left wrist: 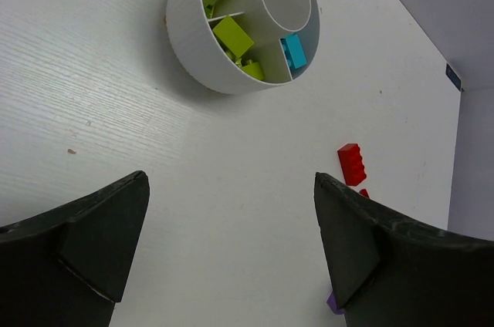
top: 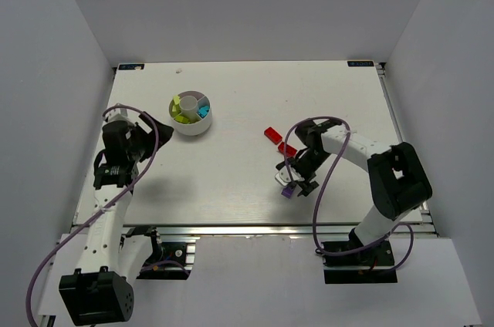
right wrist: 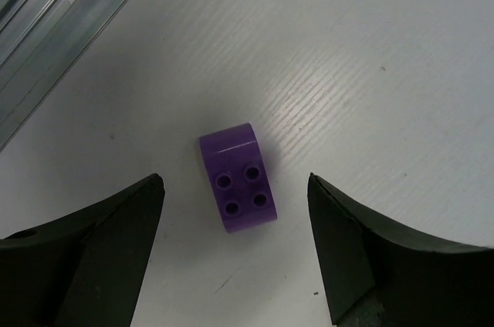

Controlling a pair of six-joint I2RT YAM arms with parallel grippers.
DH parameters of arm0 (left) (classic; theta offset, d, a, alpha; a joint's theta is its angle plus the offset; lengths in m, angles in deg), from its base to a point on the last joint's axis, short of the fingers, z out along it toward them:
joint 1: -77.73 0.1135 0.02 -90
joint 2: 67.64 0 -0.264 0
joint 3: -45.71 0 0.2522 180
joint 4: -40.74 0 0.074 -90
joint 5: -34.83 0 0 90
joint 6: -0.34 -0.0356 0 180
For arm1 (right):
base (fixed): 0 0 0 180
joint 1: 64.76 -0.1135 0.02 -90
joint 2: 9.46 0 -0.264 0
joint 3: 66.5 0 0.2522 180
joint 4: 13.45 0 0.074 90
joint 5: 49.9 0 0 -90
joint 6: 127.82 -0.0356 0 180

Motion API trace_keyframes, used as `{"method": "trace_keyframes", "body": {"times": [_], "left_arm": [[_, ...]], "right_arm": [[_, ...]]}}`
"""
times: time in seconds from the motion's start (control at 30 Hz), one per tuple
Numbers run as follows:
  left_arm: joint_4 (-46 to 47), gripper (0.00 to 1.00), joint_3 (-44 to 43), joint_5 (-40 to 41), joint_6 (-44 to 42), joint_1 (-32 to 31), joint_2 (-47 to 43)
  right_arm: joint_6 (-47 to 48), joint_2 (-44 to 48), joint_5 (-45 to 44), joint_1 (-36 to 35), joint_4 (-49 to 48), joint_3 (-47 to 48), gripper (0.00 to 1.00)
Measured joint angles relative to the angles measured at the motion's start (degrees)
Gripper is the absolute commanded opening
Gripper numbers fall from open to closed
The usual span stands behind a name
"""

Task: Sort the legos into containers by color

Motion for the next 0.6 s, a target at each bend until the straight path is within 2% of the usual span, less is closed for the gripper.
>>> {"method": "trace_keyframes", "body": {"times": [0.17, 0.33, 0.43, 0.57, 0.6], "left_arm": [[0.6, 0.95, 1.3, -2.7, 0.9, 0.0, -1.1], [3.8, 0.93, 4.5, -8.9, 2.8, 0.0, -1.2], [7.0, 0.92, 7.5, -13.1, 5.1, 0.0, -1.2], [13.9, 0.89, 11.9, -18.8, 9.6, -0.2, -1.2], [15.4, 0.89, 12.7, -19.9, 10.6, -0.4, -1.2]], "right_arm": [[1.0, -4.3, -2.9, -1.4, -1.0, 0.2, 0.75], [1.4, -7.3, -6.3, -1.5, -2.5, 0.2, 0.67], [1.4, -7.8, -7.1, -1.5, -2.2, 0.6, 0.57], [1.3, -7.8, -8.0, -1.6, -2.1, 0.8, 0.36], [1.2, -7.8, -8.0, -1.6, -2.2, 0.8, 0.35]]}}
